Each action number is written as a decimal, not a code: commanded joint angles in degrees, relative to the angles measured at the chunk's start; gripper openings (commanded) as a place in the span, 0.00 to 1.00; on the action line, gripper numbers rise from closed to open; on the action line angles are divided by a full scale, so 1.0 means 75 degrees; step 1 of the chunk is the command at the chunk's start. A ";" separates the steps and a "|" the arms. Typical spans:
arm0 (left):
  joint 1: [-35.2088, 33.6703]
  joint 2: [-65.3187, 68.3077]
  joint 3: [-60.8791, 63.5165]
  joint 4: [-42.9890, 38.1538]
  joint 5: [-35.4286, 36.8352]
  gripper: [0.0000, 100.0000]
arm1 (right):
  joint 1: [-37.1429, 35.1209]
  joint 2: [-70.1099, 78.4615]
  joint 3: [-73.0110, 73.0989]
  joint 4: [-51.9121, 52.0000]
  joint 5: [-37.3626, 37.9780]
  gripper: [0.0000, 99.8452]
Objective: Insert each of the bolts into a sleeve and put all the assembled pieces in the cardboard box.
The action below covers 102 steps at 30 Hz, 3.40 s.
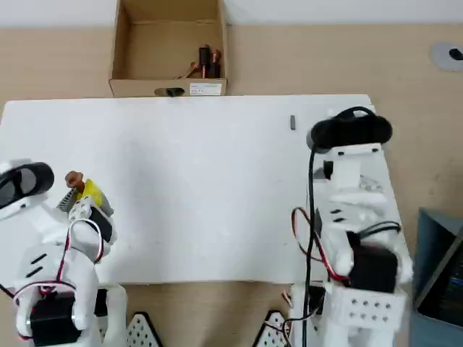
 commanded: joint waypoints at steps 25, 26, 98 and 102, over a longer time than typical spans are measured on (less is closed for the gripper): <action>0.2192 -0.0733 0.1453 -0.2989 0.2661 0.00 | -0.4366 -0.0100 0.3417 -0.4747 0.0000 0.01; 0.2180 -0.0733 0.1465 -0.3177 0.2661 0.00 | -0.4507 -0.0100 0.3405 -0.4747 0.0000 0.01; 0.5040 -0.0721 0.2180 -0.2708 0.2790 0.00 | -0.6711 -0.0100 0.2526 -0.5087 0.1242 0.01; 0.5134 -0.0721 0.2180 -0.2379 0.2790 0.00 | -0.6711 -0.0100 0.2526 -0.5087 0.1242 0.01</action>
